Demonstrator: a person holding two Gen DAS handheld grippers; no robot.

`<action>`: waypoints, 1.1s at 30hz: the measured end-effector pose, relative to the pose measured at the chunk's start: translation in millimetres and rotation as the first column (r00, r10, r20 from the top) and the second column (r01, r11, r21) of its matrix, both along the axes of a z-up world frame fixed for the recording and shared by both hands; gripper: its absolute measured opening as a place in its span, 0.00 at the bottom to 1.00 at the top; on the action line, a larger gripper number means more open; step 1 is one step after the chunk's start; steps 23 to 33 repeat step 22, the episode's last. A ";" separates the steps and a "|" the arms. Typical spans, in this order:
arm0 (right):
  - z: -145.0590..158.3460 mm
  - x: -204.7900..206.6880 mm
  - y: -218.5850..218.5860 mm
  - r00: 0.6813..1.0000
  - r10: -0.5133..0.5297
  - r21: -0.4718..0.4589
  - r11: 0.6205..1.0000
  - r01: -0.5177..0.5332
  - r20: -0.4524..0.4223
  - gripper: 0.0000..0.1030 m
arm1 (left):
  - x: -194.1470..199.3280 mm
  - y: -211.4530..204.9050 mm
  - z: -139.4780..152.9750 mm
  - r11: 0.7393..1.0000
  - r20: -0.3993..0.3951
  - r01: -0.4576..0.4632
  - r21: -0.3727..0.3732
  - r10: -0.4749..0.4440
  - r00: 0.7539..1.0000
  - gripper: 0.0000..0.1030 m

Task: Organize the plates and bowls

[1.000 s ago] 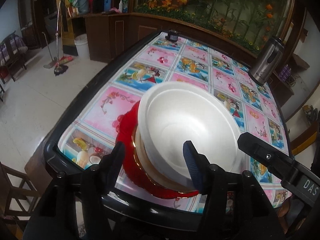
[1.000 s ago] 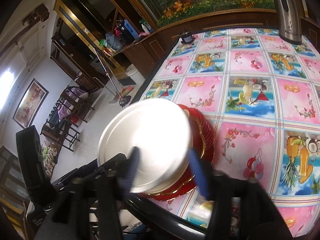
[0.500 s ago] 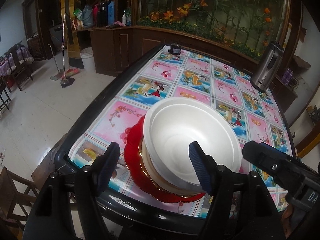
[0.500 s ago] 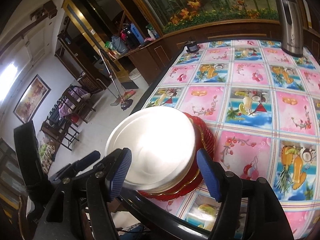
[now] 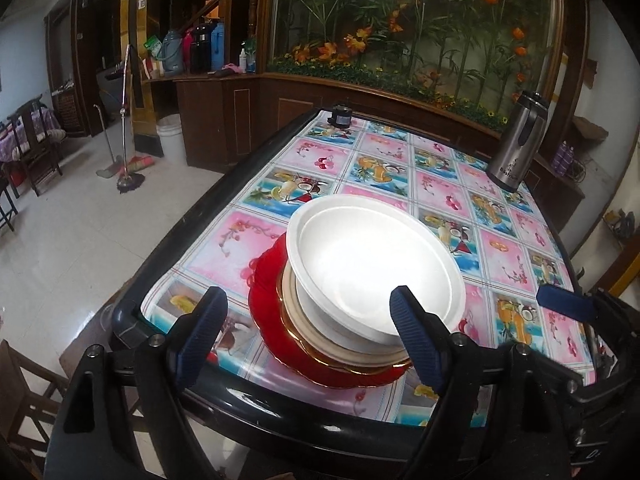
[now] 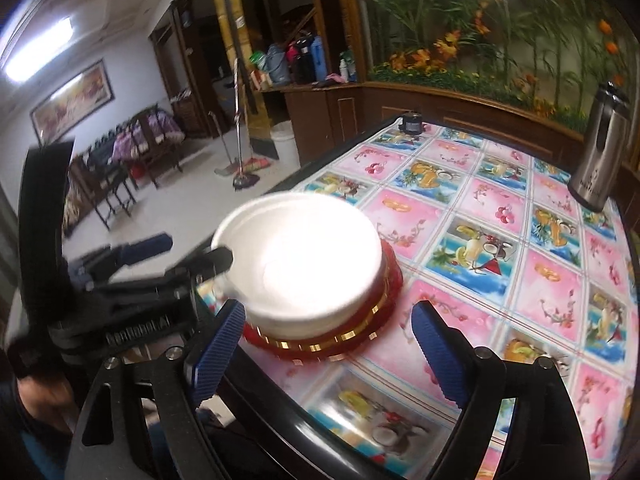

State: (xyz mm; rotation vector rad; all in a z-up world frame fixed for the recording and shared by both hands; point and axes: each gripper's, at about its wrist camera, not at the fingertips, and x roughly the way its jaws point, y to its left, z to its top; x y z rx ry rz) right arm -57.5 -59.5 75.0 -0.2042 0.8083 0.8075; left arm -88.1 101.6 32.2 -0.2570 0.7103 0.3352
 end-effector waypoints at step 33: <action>-22.5 -13.2 -6.9 0.997 0.081 -0.066 0.994 -0.081 -0.007 0.85 | 7.6 -20.5 -0.2 0.994 -0.011 0.108 0.026 -0.108 0.994 0.96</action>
